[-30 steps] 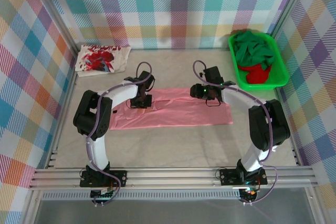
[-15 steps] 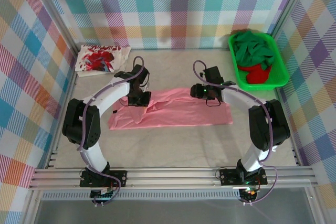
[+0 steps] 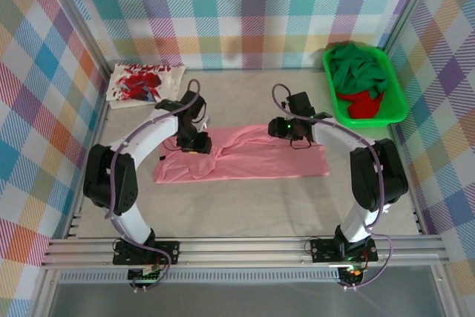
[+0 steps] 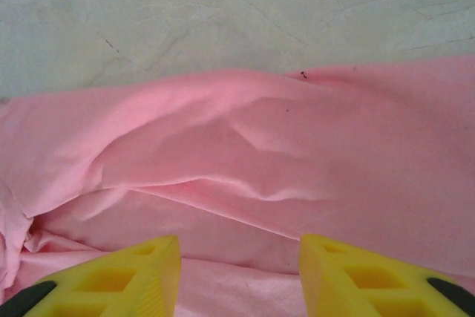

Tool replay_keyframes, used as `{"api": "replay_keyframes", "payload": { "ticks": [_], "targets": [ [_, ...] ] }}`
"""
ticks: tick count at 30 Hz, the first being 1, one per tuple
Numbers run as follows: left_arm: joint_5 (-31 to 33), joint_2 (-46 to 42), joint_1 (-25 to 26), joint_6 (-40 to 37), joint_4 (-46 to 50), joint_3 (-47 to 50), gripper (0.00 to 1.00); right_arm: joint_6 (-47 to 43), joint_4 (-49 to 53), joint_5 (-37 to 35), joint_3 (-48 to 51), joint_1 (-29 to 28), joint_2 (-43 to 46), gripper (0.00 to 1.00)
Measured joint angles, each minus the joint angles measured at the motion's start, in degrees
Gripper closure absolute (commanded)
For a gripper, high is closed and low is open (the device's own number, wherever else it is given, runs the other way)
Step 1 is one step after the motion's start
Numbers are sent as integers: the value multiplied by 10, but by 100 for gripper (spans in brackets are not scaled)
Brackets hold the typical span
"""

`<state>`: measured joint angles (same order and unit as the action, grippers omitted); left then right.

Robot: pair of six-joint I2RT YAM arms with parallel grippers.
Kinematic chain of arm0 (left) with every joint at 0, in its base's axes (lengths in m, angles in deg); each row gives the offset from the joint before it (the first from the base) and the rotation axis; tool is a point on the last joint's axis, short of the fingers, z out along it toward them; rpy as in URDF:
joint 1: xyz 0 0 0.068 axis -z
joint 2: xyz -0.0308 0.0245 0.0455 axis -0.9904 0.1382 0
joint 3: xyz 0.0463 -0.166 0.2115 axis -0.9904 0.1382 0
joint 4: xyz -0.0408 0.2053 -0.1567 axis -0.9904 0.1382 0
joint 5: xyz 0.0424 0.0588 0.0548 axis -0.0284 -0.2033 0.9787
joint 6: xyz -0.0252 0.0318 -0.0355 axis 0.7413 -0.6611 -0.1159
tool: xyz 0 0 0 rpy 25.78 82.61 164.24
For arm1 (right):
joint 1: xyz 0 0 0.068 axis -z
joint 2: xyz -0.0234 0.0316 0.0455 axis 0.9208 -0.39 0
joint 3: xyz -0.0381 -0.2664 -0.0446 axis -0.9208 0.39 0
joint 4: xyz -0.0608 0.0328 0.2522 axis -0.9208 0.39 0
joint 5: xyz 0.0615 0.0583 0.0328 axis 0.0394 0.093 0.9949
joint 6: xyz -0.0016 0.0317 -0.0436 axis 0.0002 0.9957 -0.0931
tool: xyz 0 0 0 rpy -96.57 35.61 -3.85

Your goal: Fold and stack the t-shirts

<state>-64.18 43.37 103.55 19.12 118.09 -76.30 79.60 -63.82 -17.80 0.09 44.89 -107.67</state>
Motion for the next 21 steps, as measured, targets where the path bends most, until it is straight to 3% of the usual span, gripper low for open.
{"api": "replay_keyframes", "payload": {
  "ticks": [5,10,21],
  "targets": [
    [9,-80,-70,59,-43,80,62,0,0,1,-1,0,-2,54],
    [4,-70,-108,98,-81,161,61,0,0,9,-12,0,-19,54],
    [46,7,-123,114,-148,99,55,-9,0,14,-17,0,-24,53]
  ]
}}
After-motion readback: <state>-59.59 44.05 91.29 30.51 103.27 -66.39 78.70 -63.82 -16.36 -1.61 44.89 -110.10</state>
